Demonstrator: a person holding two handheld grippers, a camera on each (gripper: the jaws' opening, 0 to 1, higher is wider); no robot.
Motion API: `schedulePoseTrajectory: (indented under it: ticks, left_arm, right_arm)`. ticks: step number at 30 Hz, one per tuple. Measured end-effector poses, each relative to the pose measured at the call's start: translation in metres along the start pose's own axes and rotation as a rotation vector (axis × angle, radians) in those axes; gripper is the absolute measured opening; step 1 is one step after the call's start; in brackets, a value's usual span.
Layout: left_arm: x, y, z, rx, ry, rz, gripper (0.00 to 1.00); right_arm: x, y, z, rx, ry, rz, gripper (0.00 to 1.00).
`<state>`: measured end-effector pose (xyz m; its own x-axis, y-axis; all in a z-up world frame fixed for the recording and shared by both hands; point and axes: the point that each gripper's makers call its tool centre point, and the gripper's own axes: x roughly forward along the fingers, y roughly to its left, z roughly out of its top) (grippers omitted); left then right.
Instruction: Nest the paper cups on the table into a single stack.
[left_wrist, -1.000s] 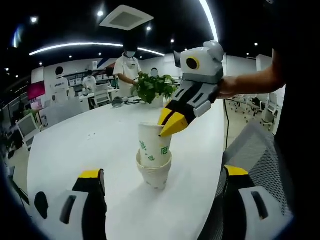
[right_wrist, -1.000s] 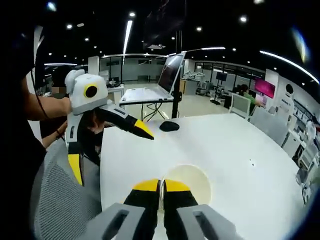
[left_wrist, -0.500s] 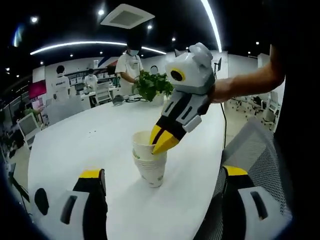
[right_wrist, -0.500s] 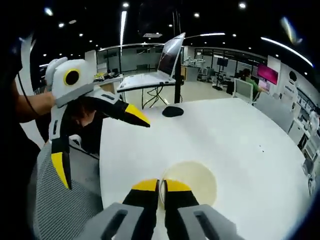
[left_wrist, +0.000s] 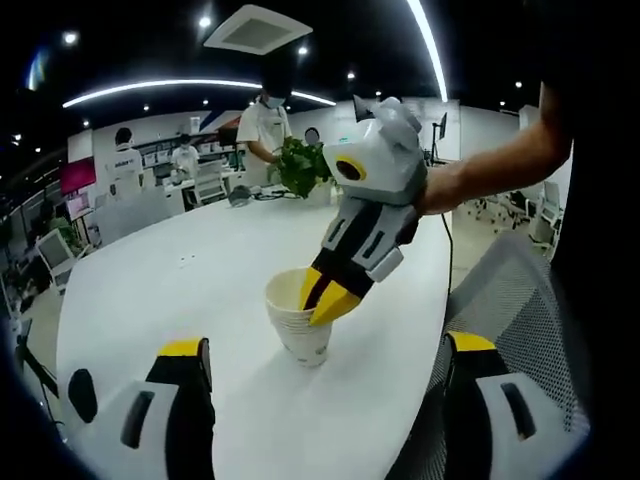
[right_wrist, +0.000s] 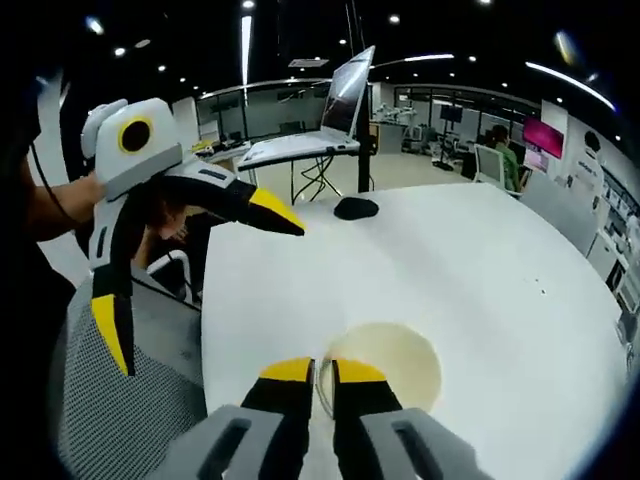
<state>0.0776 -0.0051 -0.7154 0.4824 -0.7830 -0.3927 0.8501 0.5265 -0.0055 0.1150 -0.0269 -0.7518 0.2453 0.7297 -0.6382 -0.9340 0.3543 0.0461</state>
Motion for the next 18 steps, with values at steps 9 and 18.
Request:
schedulePoseTrajectory:
  ticks: [9,18]
  left_arm:
    - [0.023,0.003,-0.016,0.036,0.045,-0.037,0.95]
    - [0.054,0.013,-0.027,0.073,0.075,-0.075,0.89]
  right_arm:
    - [-0.024,-0.006,0.016,-0.028,-0.115,-0.075,0.26]
    - [-0.035,-0.028,0.008,-0.01,-0.167,-0.19,0.57]
